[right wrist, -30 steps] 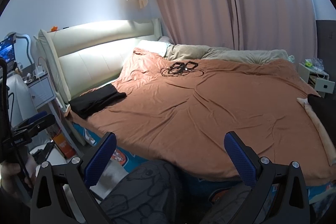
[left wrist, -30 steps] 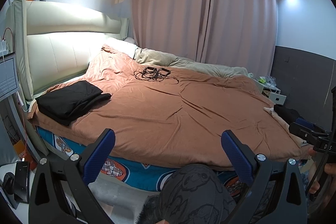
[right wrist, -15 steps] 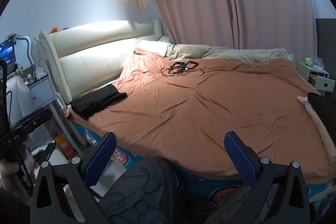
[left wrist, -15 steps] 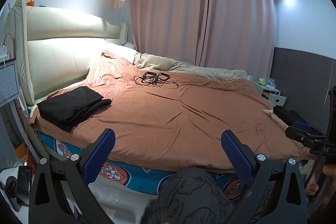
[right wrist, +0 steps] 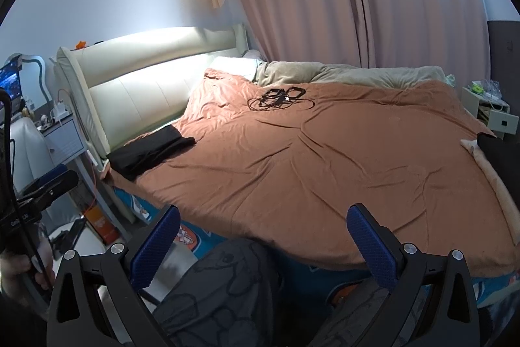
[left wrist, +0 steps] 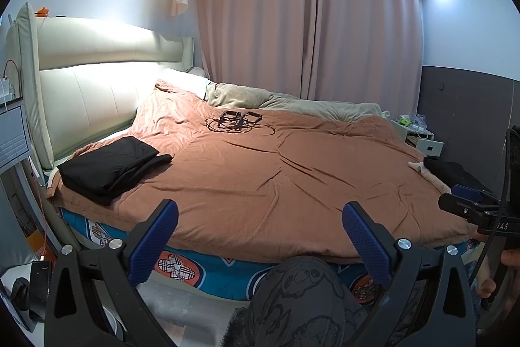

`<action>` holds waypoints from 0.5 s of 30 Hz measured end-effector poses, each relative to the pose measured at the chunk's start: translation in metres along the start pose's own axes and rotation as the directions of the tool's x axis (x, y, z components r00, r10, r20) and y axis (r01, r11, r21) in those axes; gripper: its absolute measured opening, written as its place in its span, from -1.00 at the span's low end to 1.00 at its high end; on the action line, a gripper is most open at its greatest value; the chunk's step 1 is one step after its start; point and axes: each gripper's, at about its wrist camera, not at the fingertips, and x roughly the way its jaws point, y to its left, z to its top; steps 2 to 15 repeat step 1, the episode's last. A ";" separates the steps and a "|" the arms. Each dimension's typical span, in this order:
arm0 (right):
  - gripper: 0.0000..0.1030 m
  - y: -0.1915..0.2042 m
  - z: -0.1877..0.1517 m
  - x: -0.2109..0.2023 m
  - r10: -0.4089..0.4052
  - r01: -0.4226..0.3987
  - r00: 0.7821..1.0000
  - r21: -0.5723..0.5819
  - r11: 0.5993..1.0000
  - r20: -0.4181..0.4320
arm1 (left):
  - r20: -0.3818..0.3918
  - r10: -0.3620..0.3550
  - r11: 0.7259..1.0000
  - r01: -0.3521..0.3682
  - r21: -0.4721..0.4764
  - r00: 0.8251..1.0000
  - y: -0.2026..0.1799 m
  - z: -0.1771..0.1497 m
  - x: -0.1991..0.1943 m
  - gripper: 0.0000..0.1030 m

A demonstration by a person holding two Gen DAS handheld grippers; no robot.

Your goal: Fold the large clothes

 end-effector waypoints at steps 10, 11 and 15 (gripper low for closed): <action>1.00 0.000 -0.001 0.000 0.000 0.000 1.000 0.000 1.000 -0.001 | -0.001 -0.002 1.000 0.002 0.000 1.000 0.000 0.000 0.000 0.99; 1.00 0.000 -0.001 0.000 0.000 0.000 1.000 0.000 1.000 -0.001 | -0.001 -0.002 1.000 0.002 0.000 1.000 0.000 0.000 0.000 0.99; 1.00 0.000 -0.001 0.000 0.000 0.000 1.000 0.000 1.000 -0.001 | -0.001 -0.002 1.000 0.002 0.000 1.000 0.000 0.000 0.000 0.99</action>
